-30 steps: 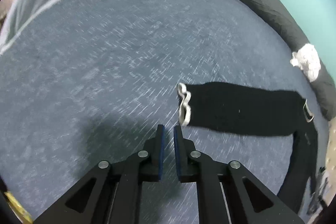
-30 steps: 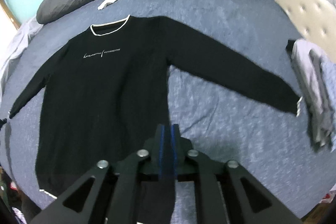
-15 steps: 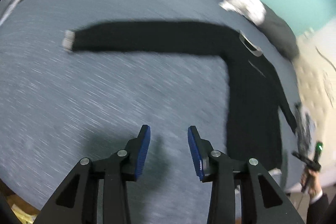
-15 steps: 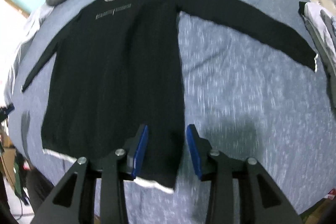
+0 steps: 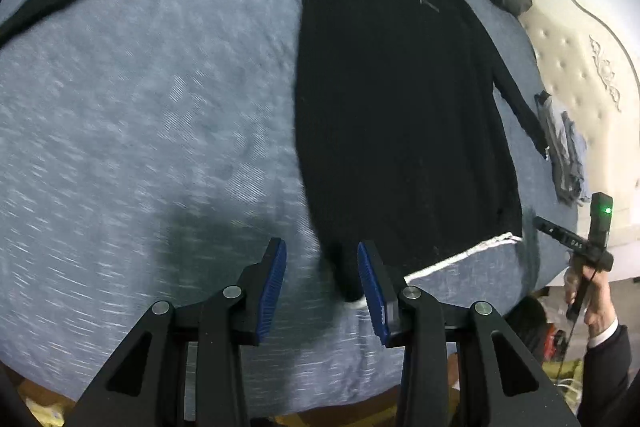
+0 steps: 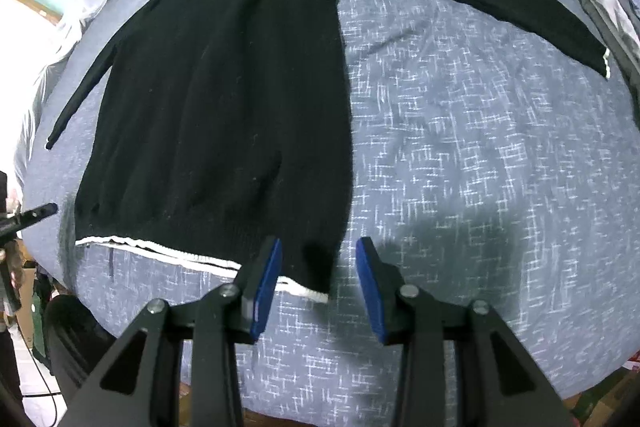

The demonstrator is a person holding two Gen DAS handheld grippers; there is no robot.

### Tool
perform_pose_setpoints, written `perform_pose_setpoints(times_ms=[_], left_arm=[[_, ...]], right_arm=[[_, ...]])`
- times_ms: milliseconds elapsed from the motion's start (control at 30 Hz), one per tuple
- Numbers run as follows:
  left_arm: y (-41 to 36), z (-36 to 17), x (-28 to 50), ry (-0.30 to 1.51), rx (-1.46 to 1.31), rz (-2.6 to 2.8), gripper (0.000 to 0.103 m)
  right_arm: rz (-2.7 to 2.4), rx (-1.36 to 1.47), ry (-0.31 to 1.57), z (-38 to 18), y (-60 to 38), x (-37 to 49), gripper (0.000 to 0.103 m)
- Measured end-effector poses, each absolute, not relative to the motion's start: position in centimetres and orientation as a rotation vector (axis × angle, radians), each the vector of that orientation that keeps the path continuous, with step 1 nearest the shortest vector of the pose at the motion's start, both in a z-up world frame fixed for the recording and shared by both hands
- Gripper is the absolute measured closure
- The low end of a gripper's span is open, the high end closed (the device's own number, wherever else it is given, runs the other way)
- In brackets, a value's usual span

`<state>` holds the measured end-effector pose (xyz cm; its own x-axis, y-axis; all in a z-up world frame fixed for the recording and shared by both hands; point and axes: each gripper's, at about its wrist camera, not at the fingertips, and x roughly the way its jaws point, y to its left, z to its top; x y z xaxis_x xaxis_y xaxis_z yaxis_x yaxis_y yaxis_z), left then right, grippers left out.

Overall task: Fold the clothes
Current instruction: 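Grasp the white-trimmed hem of the black sweater with both tools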

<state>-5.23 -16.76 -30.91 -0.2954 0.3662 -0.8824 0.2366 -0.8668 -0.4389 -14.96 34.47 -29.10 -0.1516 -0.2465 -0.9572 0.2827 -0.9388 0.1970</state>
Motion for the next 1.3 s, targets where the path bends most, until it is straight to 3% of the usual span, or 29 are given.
perform_pose_setpoints(times_ms=[400, 1000, 1167, 1300], left_arm=[[-15.3, -34.3, -5.0, -0.824, -1.899, 2.273, 0.062], [-15.7, -33.4, -3.2, -0.822, -1.909, 2.261, 0.062], [-15.1, -33.5, -2.6, -0.854, -1.901, 2.237, 0.062], [-14.6, -33.5, -2.1, -0.845, -1.904, 2.223, 0.062]], right_arm=[[-2.133, 1.836, 0.006, -31.1, 34.9, -14.6, 0.064], [-2.097, 1.84, 0.01, -32.3, 34.4, -14.9, 0.064], [-2.088, 1.815, 0.023, -31.7, 33.4, -14.6, 0.081], [-2.081, 1.793, 0.033, -31.3, 33.1, -14.4, 0.088]])
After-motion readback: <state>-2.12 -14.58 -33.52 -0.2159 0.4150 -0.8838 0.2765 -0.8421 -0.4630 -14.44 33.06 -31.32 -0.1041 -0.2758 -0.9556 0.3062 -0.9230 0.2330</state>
